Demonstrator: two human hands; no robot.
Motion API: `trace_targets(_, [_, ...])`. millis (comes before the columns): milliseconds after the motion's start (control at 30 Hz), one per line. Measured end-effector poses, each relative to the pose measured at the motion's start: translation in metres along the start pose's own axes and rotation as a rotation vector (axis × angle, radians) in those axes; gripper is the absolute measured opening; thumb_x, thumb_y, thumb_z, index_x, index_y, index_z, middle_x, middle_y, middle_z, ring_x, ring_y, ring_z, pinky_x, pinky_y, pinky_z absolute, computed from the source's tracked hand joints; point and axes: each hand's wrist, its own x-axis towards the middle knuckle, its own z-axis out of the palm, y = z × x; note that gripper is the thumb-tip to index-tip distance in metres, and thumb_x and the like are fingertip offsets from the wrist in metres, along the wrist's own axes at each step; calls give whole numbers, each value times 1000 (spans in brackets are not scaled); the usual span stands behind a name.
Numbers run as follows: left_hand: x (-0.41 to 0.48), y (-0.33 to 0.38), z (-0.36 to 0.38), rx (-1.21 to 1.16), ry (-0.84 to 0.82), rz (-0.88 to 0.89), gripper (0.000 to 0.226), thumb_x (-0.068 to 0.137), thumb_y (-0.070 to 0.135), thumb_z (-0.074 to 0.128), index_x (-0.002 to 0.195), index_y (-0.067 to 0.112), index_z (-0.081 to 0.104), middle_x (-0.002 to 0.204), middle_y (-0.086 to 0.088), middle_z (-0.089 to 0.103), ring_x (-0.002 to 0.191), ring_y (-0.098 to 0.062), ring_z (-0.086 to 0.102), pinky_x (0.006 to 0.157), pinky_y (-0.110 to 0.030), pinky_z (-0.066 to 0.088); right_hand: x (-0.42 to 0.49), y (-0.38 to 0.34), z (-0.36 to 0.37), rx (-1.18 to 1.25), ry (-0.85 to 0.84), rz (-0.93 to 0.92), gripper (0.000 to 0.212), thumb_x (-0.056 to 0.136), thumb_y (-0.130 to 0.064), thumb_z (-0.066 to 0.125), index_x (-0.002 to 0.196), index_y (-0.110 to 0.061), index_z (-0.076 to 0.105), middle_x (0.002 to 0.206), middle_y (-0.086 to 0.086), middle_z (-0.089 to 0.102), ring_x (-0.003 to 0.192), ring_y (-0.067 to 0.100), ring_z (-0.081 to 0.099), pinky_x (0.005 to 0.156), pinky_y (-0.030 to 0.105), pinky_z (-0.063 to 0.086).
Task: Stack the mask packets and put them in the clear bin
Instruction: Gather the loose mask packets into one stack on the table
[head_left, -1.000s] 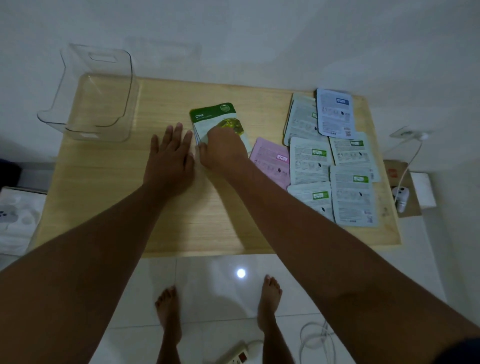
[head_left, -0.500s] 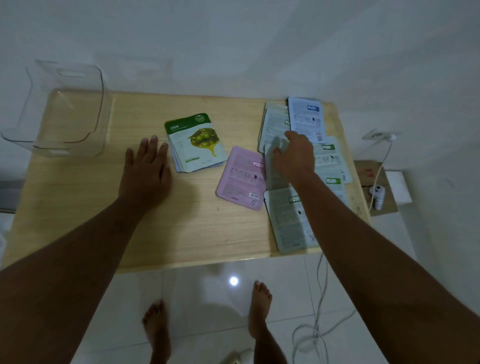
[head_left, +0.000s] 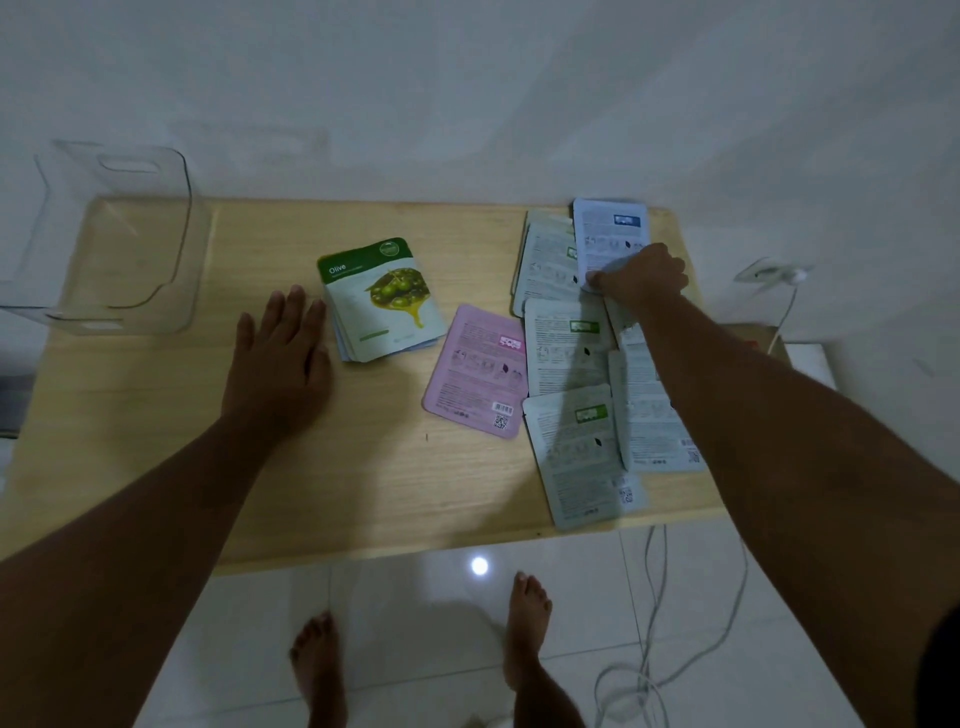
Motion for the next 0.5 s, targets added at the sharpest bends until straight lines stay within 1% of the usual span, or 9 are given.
trace_targets(100, [0, 0, 0, 0, 8, 6, 63, 94, 33, 32, 153, 11, 35, 164, -13, 25, 153, -32, 18, 120, -54, 10, 12, 5, -7, 44, -61, -26, 103, 41, -62, 90, 123, -10, 56, 127, 11, 60, 122, 33, 55, 102, 46, 47])
trace_targets(133, [0, 0, 0, 1, 5, 5, 63, 94, 33, 32, 153, 11, 34, 164, -13, 25, 153, -32, 18, 120, -54, 10, 13, 6, -9, 56, -71, -34, 102, 40, -62, 91, 121, -11, 57, 125, 10, 62, 120, 32, 57, 101, 46, 48])
trace_targets(200, [0, 1, 0, 4, 0, 3, 63, 94, 33, 32, 154, 11, 34, 164, -12, 24, 153, -31, 17, 120, -54, 10, 11, 7, -11, 69, -66, -32, 100, 47, -59, 91, 124, -7, 55, 124, 10, 62, 119, 32, 58, 101, 46, 48])
trace_targets(267, [0, 0, 0, 3, -4, 1, 63, 95, 33, 32, 154, 12, 33, 165, -12, 23, 153, -31, 16, 120, -54, 9, 8, 6, -11, 140, -28, -48, 84, 63, -51, 87, 125, -4, 55, 124, 11, 63, 116, 32, 61, 97, 42, 52])
trace_targets(333, [0, 1, -1, -6, -4, -2, 63, 95, 33, 32, 154, 12, 33, 165, -12, 23, 154, -30, 16, 120, -53, 8, 3, 4, -11, 297, 48, -108, 58, 78, -37, 78, 121, -4, 59, 120, 11, 66, 109, 29, 66, 86, 33, 54])
trace_targets(367, [-1, 2, -2, -12, -4, -2, 63, 95, 33, 32, 154, 12, 33, 165, -12, 23, 154, -30, 16, 120, -53, 8, -3, 0, -14, 372, 95, -154, 46, 81, -30, 74, 118, -4, 61, 117, 12, 68, 106, 28, 67, 83, 31, 55])
trace_targets(433, [-1, 4, -3, -12, -7, 1, 62, 95, 32, 33, 154, 12, 34, 164, -13, 25, 153, -31, 17, 120, -55, 9, -19, -11, -19, 459, 171, -278, 31, 83, -22, 67, 110, -6, 67, 108, 11, 72, 97, 25, 69, 83, 34, 57])
trace_targets(467, [0, 5, -3, -10, -11, 4, 62, 95, 32, 33, 153, 11, 34, 164, -13, 26, 153, -32, 18, 120, -56, 10, -30, -20, -21, 455, 193, -355, 27, 83, -20, 64, 106, -7, 70, 102, 10, 74, 92, 24, 70, 82, 34, 58])
trace_targets(500, [0, 5, -4, -6, -15, 6, 63, 95, 33, 33, 153, 11, 35, 163, -14, 26, 153, -33, 19, 119, -57, 11, -43, -29, -20, 416, 210, -434, 25, 83, -19, 61, 102, -8, 73, 96, 10, 75, 87, 23, 70, 79, 31, 57])
